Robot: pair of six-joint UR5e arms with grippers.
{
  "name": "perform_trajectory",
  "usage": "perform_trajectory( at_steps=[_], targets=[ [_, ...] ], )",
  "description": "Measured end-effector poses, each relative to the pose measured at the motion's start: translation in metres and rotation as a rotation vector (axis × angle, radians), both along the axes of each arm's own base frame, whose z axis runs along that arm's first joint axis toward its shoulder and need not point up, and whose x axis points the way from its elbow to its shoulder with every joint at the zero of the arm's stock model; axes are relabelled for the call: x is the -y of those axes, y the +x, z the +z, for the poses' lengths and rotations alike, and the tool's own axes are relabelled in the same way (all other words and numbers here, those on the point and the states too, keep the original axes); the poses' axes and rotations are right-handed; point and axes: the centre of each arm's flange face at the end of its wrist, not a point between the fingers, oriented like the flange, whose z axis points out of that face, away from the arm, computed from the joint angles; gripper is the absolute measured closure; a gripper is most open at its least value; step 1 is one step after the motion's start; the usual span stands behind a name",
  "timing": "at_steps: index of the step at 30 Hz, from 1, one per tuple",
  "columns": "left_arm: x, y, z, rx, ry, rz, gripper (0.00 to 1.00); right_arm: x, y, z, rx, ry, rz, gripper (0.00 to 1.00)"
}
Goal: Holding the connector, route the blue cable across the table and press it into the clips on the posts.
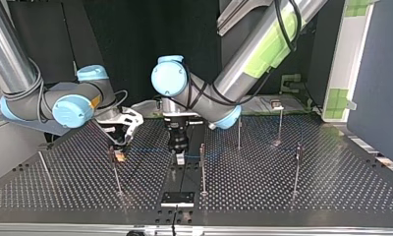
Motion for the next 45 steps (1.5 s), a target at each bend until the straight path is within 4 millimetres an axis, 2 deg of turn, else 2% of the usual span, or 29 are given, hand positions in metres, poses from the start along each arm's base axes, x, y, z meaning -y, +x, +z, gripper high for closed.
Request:
perform_trajectory(
  at_steps=[10, 16, 29, 38, 45],
  targets=[
    [0.009, -0.018, -0.013, -0.060, 0.031, -0.022, 1.00, -0.002, 0.002, 0.000, -0.001, 0.003, 0.007, 1.00],
    [0.012, -0.026, -0.021, -0.075, 0.042, -0.020, 1.00, -0.008, 0.002, -0.010, -0.013, 0.021, 0.009, 1.00],
    [0.004, -0.033, -0.062, -0.075, 0.032, -0.036, 1.00, -0.028, -0.004, -0.050, -0.068, 0.080, 0.011, 1.00],
    [0.001, -0.042, -0.092, -0.073, 0.020, -0.071, 1.00, -0.036, -0.012, -0.063, -0.067, 0.066, 0.017, 1.00],
    [-0.001, -0.050, -0.115, -0.075, 0.005, -0.103, 1.00, -0.048, -0.007, -0.079, -0.077, 0.059, 0.071, 1.00]
  ],
)
